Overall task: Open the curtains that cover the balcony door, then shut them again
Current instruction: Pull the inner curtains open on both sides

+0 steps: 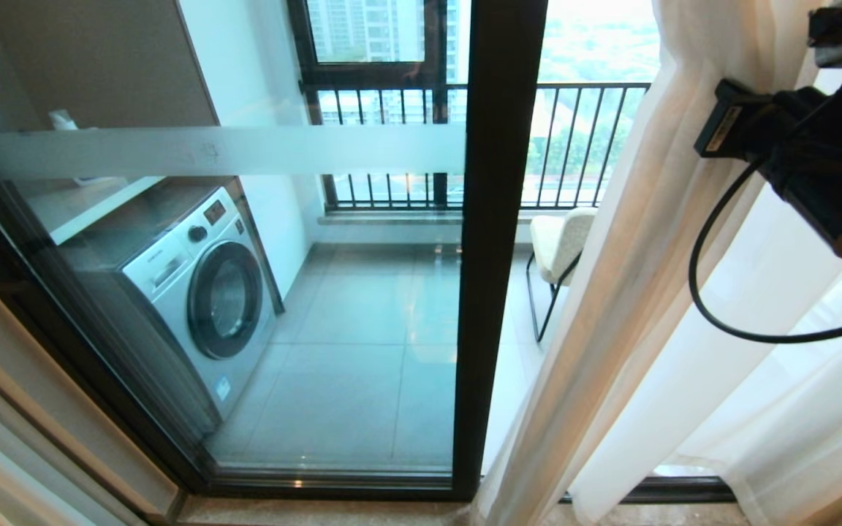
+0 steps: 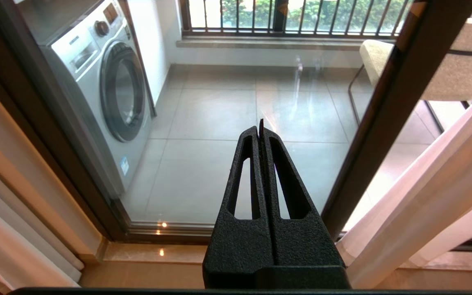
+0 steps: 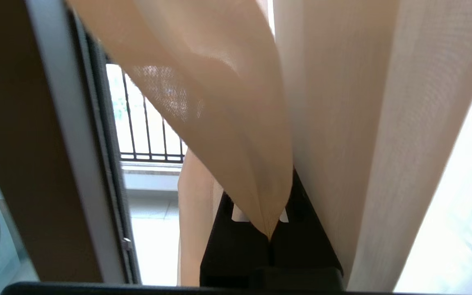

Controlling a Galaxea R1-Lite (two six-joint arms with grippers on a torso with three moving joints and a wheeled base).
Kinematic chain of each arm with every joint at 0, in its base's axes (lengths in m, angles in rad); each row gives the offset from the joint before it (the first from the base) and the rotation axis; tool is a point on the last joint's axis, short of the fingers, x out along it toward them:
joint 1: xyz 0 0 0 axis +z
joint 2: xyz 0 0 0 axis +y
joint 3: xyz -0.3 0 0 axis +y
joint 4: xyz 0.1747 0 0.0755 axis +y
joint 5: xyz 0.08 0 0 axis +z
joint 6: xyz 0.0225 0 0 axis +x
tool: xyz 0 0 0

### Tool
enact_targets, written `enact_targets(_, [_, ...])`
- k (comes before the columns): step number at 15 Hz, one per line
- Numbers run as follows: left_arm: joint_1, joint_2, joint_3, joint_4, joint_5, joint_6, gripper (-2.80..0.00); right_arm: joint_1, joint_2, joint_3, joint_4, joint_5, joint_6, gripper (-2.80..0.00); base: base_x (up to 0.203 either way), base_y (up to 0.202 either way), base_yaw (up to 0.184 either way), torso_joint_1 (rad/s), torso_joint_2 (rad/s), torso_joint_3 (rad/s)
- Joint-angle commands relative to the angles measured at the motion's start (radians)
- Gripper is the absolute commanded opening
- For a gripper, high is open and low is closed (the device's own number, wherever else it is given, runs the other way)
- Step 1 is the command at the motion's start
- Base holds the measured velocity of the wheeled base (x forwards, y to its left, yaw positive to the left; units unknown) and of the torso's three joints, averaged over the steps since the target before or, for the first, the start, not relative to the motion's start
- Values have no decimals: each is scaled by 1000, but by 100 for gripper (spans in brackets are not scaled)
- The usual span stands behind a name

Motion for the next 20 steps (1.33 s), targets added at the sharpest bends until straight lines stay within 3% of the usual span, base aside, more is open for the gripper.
enact_targets(1, [0, 0, 0, 0, 0, -1, -280, 0, 1, 0, -5, -2, -1, -280, 0, -184, 4, -1, 2, 3])
enact_targets(20, [0, 0, 0, -1, -1, -1, -280, -9, 2, -1, -5, 0, -2, -280, 0, -187, 2, 2, 3, 2])
